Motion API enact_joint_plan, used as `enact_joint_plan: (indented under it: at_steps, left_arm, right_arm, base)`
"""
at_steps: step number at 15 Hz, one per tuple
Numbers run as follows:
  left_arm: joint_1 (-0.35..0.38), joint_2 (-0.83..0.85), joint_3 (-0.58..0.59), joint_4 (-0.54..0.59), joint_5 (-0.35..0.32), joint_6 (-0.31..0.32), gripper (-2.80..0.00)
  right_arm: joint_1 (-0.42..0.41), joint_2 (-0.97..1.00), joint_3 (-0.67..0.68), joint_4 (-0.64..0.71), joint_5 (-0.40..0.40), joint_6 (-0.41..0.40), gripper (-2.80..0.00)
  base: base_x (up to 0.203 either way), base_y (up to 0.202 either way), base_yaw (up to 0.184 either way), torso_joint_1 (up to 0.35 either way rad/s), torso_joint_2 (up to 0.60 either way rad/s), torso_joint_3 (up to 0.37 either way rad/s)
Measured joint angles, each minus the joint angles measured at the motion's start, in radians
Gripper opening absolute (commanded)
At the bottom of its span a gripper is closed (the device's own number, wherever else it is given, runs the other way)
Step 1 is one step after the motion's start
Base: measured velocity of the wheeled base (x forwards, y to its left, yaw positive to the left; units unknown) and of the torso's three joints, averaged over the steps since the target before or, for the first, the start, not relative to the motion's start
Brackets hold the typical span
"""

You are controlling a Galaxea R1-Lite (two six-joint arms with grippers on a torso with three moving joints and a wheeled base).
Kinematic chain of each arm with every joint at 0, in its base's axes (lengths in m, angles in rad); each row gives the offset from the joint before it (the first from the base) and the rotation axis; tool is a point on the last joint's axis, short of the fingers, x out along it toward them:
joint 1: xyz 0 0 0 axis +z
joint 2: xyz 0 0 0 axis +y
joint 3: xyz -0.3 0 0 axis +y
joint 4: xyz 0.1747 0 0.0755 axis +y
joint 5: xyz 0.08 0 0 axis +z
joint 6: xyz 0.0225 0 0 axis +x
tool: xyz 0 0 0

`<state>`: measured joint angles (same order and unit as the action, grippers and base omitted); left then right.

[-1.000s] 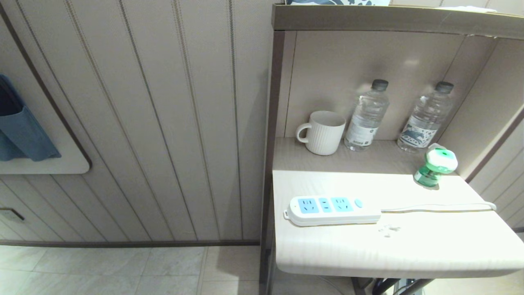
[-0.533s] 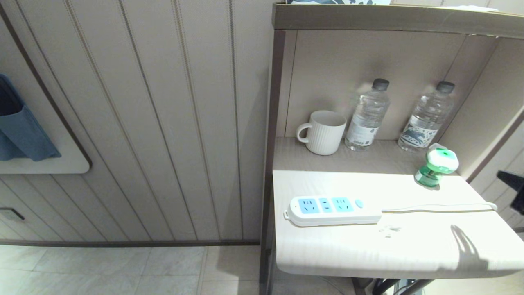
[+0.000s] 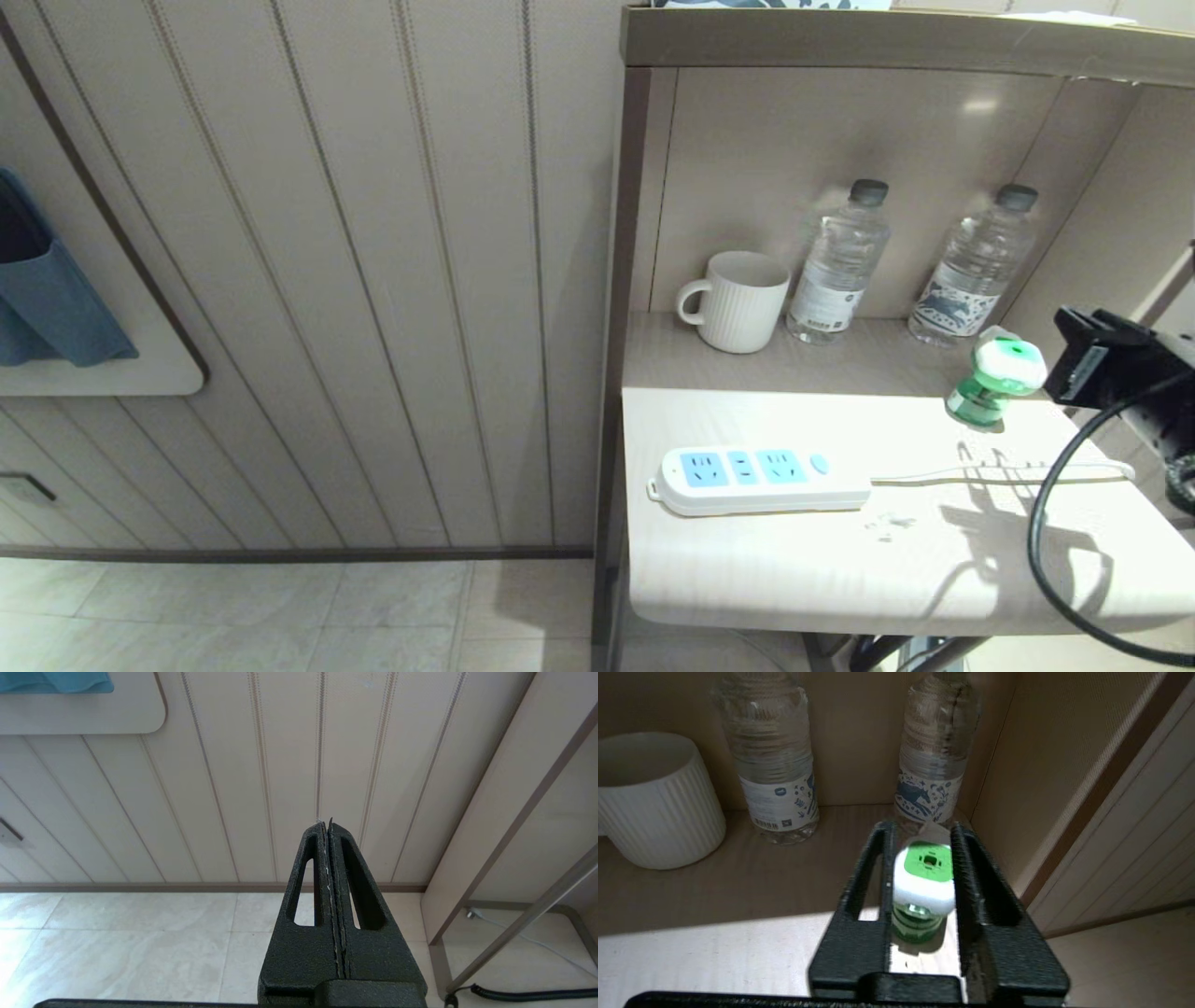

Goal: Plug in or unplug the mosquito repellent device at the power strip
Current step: Pick up the mosquito repellent liquid

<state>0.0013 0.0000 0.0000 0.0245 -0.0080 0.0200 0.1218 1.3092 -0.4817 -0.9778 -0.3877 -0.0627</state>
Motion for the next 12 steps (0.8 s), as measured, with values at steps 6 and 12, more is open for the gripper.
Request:
enact_joint_plan:
  at_steps: [6, 12]
  left_arm:
    - [0.000, 0.000, 0.000, 0.000, 0.000, 0.000, -2.80]
    - [0.000, 0.000, 0.000, 0.000, 0.000, 0.000, -2.80]
  right_arm:
    - [-0.018, 0.169, 0.086, -0.408, -0.001, -0.032, 0.00]
    - [-0.102, 0.303, 0.143, -0.544, 0.000, 0.003, 0.00]
  base:
    - [0.000, 0.000, 0.000, 0.000, 0.00, 0.000]
    - [0.000, 0.000, 0.000, 0.000, 0.00, 0.000]
